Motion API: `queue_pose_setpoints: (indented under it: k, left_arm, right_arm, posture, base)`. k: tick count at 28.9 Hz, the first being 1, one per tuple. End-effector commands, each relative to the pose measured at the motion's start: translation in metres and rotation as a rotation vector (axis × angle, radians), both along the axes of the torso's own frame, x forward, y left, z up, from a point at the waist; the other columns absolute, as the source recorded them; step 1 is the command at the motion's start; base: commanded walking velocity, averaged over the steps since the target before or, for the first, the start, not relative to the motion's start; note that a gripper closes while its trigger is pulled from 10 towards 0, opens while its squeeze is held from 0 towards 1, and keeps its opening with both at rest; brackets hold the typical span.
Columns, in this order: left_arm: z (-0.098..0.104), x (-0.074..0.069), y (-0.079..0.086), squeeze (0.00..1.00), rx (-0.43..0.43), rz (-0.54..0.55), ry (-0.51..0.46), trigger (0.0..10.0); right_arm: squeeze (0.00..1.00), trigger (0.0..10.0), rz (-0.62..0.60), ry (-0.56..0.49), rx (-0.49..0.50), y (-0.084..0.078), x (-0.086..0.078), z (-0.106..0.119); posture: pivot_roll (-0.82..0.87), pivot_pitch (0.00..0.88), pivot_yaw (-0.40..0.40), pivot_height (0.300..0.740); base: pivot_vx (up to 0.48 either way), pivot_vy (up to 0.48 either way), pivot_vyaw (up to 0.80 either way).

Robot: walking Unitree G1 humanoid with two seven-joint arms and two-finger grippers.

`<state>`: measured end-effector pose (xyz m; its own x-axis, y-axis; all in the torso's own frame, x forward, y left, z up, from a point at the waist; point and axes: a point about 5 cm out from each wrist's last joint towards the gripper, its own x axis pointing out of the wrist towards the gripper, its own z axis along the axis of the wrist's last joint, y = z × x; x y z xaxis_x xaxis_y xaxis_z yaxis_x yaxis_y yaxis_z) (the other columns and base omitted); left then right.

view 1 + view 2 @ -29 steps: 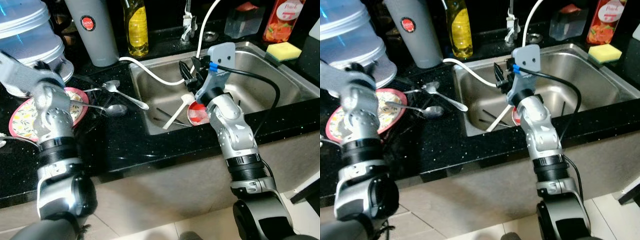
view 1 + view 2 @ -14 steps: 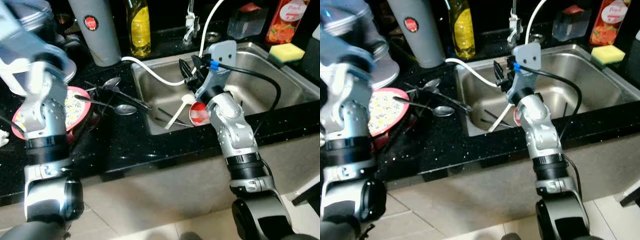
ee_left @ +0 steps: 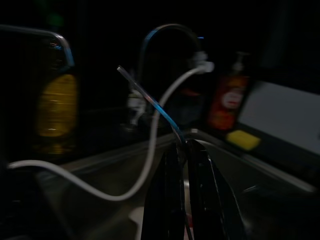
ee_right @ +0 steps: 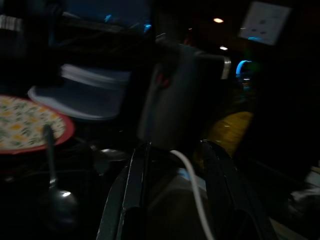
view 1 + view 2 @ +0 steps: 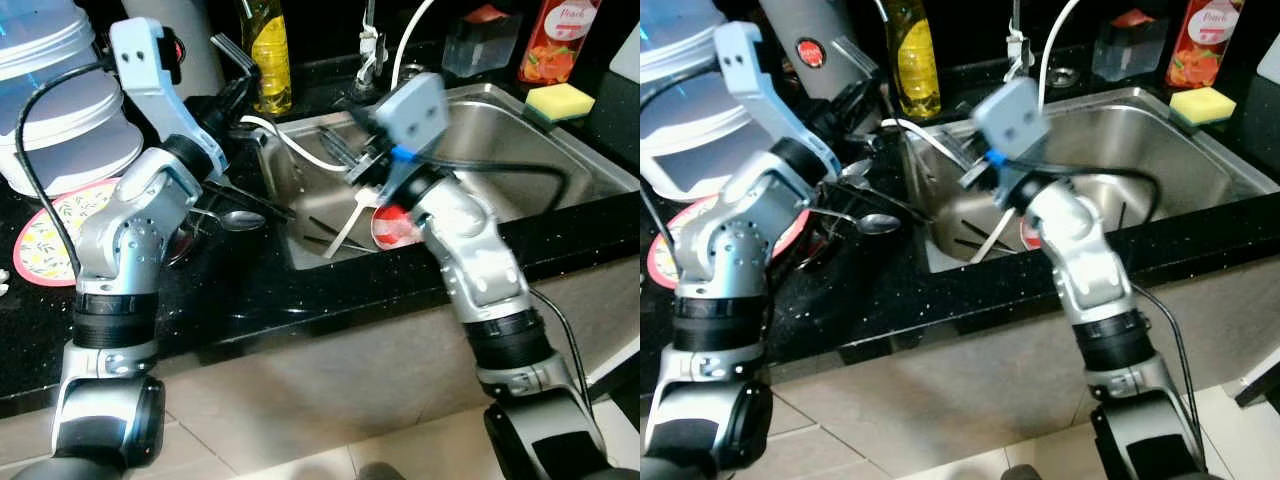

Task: Kitchen organization

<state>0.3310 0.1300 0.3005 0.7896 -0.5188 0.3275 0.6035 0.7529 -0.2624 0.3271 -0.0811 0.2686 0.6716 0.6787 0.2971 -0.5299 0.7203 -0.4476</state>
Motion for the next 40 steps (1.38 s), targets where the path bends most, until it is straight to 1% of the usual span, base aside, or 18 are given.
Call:
queue_pose_setpoints:
  k: [1,4,8,13,14,16,17,19,23,28,29,31,32,33,34,35,38,40]
  left_arm:
    - [0.003,-0.006,-0.008,0.0,-0.021,-0.079,-0.003,10.0]
    - [0.002,-0.01,-0.014,0.0,-0.01,-0.121,0.0,10.0]
    - [-0.001,-0.018,-0.02,0.0,-0.002,-0.178,0.001,10.0]
    - [-0.002,-0.02,-0.022,0.0,0.002,-0.187,0.004,10.0]
    - [-0.003,-0.021,-0.023,0.0,0.003,-0.191,0.01,10.0]
    - [-0.003,-0.021,-0.023,0.0,0.004,-0.191,0.012,10.0]
    - [-0.004,-0.021,-0.024,0.0,0.008,-0.19,0.016,10.0]
    - [-0.004,-0.021,-0.024,0.0,0.008,-0.19,0.016,10.0]
    - [-0.01,-0.021,-0.028,0.0,0.096,-0.159,-0.005,10.0]
    - [-0.011,-0.021,-0.031,0.0,0.108,-0.137,-0.024,10.0]
    - [-0.011,-0.023,-0.032,1.0,0.107,-0.138,-0.047,10.0]
    - [-0.012,-0.025,-0.033,1.0,0.109,-0.153,-0.057,10.0]
    - [-0.012,-0.028,-0.033,0.53,0.072,-0.179,-0.032,10.0]
    - [-0.013,-0.028,-0.033,0.0,0.055,-0.186,-0.02,10.0]
    - [-0.013,-0.028,-0.033,0.0,0.055,-0.186,-0.02,10.0]
    - [-0.017,-0.028,-0.03,0.0,0.054,-0.176,0.007,10.0]
    - [-0.022,-0.028,-0.027,0.0,0.059,-0.16,0.016,10.0]
    - [-0.024,-0.026,-0.024,0.0,0.045,-0.136,0.025,10.0]
  right_arm:
    - [0.0,10.0,0.02,0.037,-0.055,0.011,-0.001,-0.014]
    - [0.0,10.0,-0.003,0.073,-0.077,0.012,0.003,-0.022]
    - [0.0,10.0,-0.033,0.118,-0.025,0.009,0.007,-0.021]
    - [0.0,10.0,-0.06,0.125,-0.016,0.007,0.01,-0.02]
    - [0.0,2.3,-0.103,0.127,-0.007,0.003,0.015,-0.02]
    - [0.0,2.3,-0.118,0.126,-0.002,0.001,0.016,-0.02]
    - [0.0,0.0,-0.122,0.124,0.005,0.0,0.016,-0.019]
    - [0.0,0.0,-0.122,0.124,0.005,0.0,0.016,-0.019]
    - [0.0,0.0,-0.129,0.123,0.027,-0.002,0.017,-0.017]
    - [0.0,0.0,-0.128,0.125,0.028,-0.003,0.017,-0.017]
    - [0.0,0.0,-0.136,0.129,0.027,-0.003,0.017,-0.018]
    - [0.0,0.0,-0.14,0.131,0.028,-0.004,0.018,-0.019]
    - [0.0,0.0,-0.164,0.141,0.026,-0.005,0.02,-0.021]
    - [0.0,0.0,-0.179,0.147,0.025,-0.007,0.022,-0.022]
    - [0.0,0.0,-0.179,0.147,0.025,-0.007,0.022,-0.022]
    - [0.0,10.0,-0.28,0.188,0.041,-0.015,0.031,-0.026]
    - [0.0,10.0,-0.411,0.249,0.049,-0.03,0.042,-0.035]
    - [0.0,10.0,-0.494,0.336,0.017,-0.042,0.048,-0.052]
  posture:
    - [-0.13,0.0,0.081,0.74]
    - [-0.13,0.0,0.08,0.74]
    - [-0.13,0.0,0.078,0.74]
    - [-0.13,0.0,0.077,0.74]
    - [-0.13,0.0,0.076,0.74]
    - [-0.13,0.0,0.076,0.74]
    - [-0.13,0.0,0.076,0.74]
    - [-0.13,0.0,0.076,0.74]
    - [-0.13,0.0,0.076,0.74]
    - [-0.13,0.0,0.075,0.74]
    - [-0.13,0.0,0.073,0.74]
    - [-0.13,0.0,0.073,0.74]
    - [-0.13,0.0,0.074,0.74]
    - [-0.13,0.0,0.073,0.74]
    - [-0.13,0.0,0.073,0.74]
    - [-0.13,0.0,0.072,0.74]
    - [-0.13,0.0,0.07,0.74]
    - [-0.13,0.0,0.069,0.74]
  base:
    - [0.0,0.0,0.0]
    - [0.0,0.0,0.0]
    - [0.0,0.0,0.0]
    - [0.0,0.0,0.0]
    - [0.0,0.0,0.0]
    - [0.0,0.0,0.0]
    - [0.0,0.0,0.0]
    - [0.0,0.0,0.0]
    - [0.0,0.0,0.0]
    - [0.0,0.0,0.0]
    - [0.0,0.0,0.0]
    - [0.0,0.0,0.0]
    - [0.0,0.0,0.0]
    - [0.0,0.0,0.0]
    - [0.0,0.0,0.0]
    - [0.0,0.0,0.0]
    - [0.0,0.0,0.0]
    - [0.0,0.0,0.0]
